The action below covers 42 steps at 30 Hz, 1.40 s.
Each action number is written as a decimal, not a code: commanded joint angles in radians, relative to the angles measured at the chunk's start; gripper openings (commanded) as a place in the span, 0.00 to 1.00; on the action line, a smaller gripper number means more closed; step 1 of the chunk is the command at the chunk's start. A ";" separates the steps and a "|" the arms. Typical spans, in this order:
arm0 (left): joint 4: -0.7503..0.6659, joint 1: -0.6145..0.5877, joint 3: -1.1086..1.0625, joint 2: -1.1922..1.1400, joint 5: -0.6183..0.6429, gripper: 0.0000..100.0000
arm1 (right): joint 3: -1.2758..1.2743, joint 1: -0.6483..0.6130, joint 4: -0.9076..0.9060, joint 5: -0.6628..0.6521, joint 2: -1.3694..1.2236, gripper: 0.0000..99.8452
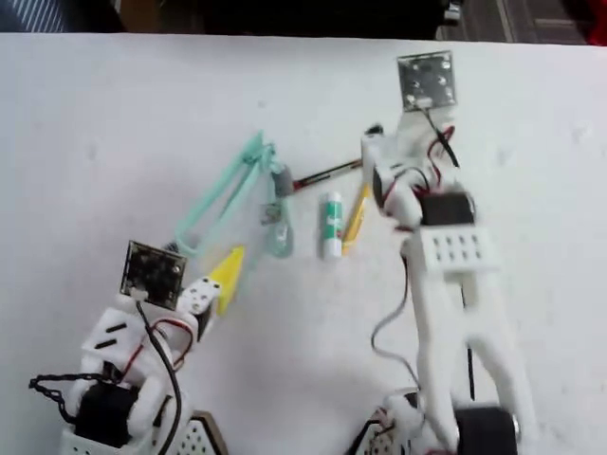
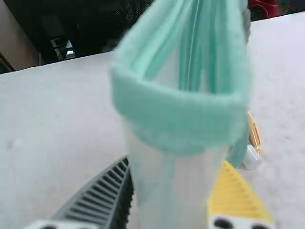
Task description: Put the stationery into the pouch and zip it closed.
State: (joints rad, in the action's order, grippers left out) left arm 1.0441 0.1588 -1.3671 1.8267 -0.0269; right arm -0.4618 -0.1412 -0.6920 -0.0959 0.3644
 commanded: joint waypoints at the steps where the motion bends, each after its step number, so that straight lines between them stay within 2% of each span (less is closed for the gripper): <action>1: -0.023 -0.010 0.009 0.001 0.011 0.23 | 0.055 0.007 0.001 0.012 -0.147 0.12; 7: -0.023 -0.010 0.009 0.001 0.011 0.23 | 0.190 0.033 -0.005 0.023 -0.401 0.12; 11: -0.023 -0.004 0.009 0.001 0.011 0.23 | 0.310 0.045 -0.019 0.123 -0.558 0.12; 20: -0.023 -0.002 0.008 0.001 0.011 0.23 | 0.661 0.041 -0.249 0.141 -0.894 0.12; 25: -0.021 -0.001 0.008 0.001 0.011 0.23 | 0.813 0.050 -0.291 0.247 -1.046 0.12; 28: -0.020 -0.001 0.008 0.001 0.011 0.23 | 0.882 0.050 -0.340 0.249 -1.115 0.11; 31: -0.020 -0.001 0.008 0.001 0.011 0.23 | 0.939 0.047 -0.377 0.249 -1.165 0.01; 33: -0.020 -0.001 0.008 0.001 0.011 0.23 | 0.976 0.048 -0.410 0.252 -1.187 0.03; 42: -0.018 -0.001 0.008 0.001 0.011 0.23 | 1.013 0.050 -0.507 0.255 -1.198 0.02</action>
State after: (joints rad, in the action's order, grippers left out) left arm 1.0441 0.1588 -1.3671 1.8267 -0.0269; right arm 0.5478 -0.0921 -1.1676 0.1542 -0.8339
